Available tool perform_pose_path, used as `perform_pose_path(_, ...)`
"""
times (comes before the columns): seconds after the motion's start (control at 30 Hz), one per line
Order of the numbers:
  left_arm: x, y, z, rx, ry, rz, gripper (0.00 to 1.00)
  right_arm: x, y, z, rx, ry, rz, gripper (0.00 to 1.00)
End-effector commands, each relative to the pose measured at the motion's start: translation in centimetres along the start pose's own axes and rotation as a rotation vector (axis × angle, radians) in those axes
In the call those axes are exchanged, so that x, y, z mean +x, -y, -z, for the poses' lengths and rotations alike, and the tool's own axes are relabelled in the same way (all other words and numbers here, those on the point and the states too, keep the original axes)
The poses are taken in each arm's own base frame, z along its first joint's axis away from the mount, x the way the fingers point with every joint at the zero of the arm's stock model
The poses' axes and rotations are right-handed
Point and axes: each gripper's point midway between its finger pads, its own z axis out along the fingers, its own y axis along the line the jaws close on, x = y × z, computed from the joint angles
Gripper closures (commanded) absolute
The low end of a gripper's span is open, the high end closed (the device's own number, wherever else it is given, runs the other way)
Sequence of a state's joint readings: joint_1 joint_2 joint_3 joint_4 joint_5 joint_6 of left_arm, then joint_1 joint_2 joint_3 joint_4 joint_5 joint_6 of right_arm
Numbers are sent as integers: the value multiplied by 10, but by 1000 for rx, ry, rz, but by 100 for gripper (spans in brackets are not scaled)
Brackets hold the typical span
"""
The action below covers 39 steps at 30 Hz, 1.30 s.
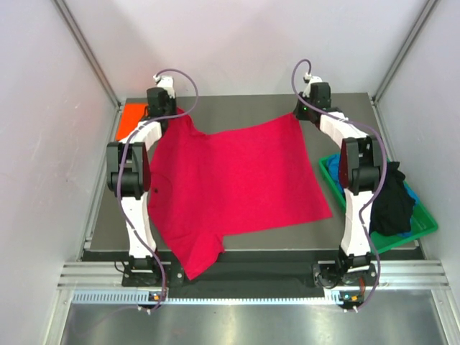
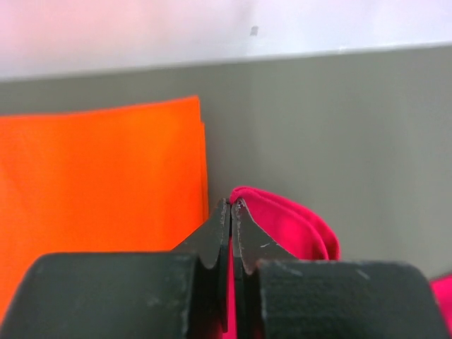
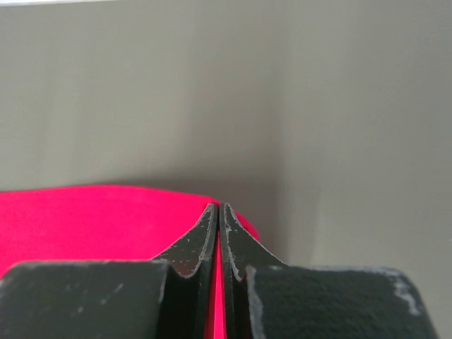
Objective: Fold and stack the t-shirts
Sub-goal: Flatten the tshirt out, then fold the tshirt
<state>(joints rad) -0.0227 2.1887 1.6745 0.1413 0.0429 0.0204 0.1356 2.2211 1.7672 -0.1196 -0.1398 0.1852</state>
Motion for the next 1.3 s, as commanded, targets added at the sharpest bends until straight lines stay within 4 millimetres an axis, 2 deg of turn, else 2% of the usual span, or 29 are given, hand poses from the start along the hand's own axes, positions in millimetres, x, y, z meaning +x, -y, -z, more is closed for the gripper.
perform_pose_path(0.0, -27, -9, 32, -39, 8, 18, 100, -20, 14, 4, -1, 30, -3, 100)
perform_pose_path(0.07, -27, -7, 45, -41, -27, 51, 100, -16, 17, 5, 2, 20, 11, 100)
perform_pose_path(0.1, -19, -7, 50, -42, -68, 54, 100, -19, 16, 9, 0, 26, 18, 100)
perform_pose_path(0.13, -23, -11, 58, -73, -71, 61, 100, -18, 15, 10, -6, 24, 24, 100)
perform_pose_path(0.2, -10, -10, 69, -71, -126, 72, 100, -19, 12, 16, -23, 23, 47, 100)
perform_pose_path(0.27, -8, -9, 81, -76, -151, 92, 100, -12, 14, 19, -21, 25, 77, 100)
perform_pose_path(0.33, -12, -7, 91, -73, -160, 104, 100, -15, 16, 27, -10, 37, 110, 100)
perform_pose_path(0.4, -5, -6, 99, -77, -198, 121, 100, -11, 15, 32, -11, 25, 134, 100)
perform_pose_path(0.43, -7, -5, 105, -76, -200, 125, 100, -10, 17, 34, -11, 16, 157, 100)
perform_pose_path(0.5, 2, -2, 113, -68, -236, 153, 100, -6, 16, 38, -22, -3, 189, 100)
perform_pose_path(0.53, 0, 0, 119, -68, -230, 167, 100, 2, 17, 40, -17, -25, 197, 100)
perform_pose_path(0.57, 13, 0, 122, -72, -256, 181, 100, -1, 18, 46, -9, -20, 206, 100)
perform_pose_path(0.6, 17, 2, 126, -75, -267, 204, 100, 3, 19, 48, -7, -27, 219, 100)
perform_pose_path(0.63, 21, 2, 131, -79, -280, 215, 100, -2, 18, 50, -7, 10, 245, 100)
perform_pose_path(0.67, 28, 8, 135, -51, -302, 227, 100, 14, 25, 52, 13, -8, 244, 100)
perform_pose_path(0.7, 29, 10, 139, -50, -311, 247, 100, 6, 24, 60, 23, 20, 257, 100)
perform_pose_path(0.77, 35, 11, 150, -61, -350, 258, 100, 7, 31, 67, 69, 34, 268, 100)
perform_pose_path(0.93, 41, 12, 172, -80, -379, 293, 100, 16, 43, 69, 115, -18, 297, 100)
perform_pose_path(1.07, 56, 12, 188, -96, -420, 308, 100, 32, 46, 67, 116, -60, 307, 100)
perform_pose_path(1.27, 68, 18, 211, -104, -463, 355, 100, 35, 48, 72, 130, -67, 308, 100)
